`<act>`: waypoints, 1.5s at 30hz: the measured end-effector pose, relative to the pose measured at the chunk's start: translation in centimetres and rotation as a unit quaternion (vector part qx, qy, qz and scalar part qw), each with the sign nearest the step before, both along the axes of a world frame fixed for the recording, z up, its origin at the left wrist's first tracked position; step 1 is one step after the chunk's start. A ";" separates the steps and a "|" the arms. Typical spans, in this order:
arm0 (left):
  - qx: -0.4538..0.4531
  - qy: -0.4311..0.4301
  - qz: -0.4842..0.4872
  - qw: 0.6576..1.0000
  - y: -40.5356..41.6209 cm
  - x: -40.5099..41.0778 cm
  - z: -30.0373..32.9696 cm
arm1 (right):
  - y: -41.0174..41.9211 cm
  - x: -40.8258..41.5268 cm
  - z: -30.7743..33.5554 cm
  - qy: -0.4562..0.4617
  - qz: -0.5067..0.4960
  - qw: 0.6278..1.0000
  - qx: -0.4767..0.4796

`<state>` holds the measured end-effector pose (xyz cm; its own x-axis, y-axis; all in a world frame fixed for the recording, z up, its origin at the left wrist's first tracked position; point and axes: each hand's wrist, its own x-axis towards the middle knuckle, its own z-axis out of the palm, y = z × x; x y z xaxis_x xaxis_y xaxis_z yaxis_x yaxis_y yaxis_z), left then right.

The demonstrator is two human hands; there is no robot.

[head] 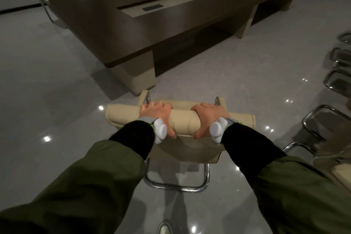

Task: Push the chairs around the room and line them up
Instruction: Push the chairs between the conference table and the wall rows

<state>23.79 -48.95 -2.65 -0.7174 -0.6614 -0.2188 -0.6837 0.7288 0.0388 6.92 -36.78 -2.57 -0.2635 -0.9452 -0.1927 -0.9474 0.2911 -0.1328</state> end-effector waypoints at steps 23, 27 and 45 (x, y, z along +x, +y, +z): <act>0.024 0.014 -0.040 0.999 -12.4 -11.8 -0.5 | -10.8 -10.1 0.3 0.065 -0.046 0.997 0.014; 0.024 0.019 -0.031 0.999 -13.4 -14.6 -0.7 | -12.2 -13.2 0.3 0.072 -0.035 0.997 0.011; 0.015 0.019 0.066 0.998 -15.5 -32.6 -0.4 | -17.2 -32.5 -0.5 0.077 0.018 0.996 -0.031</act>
<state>-8.80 -64.45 -3.09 -0.6331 -0.7438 -0.2145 -0.7708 0.6312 0.0862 -25.56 -53.96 -3.06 -0.2508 -0.9635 -0.0931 -0.9677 0.2521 -0.0028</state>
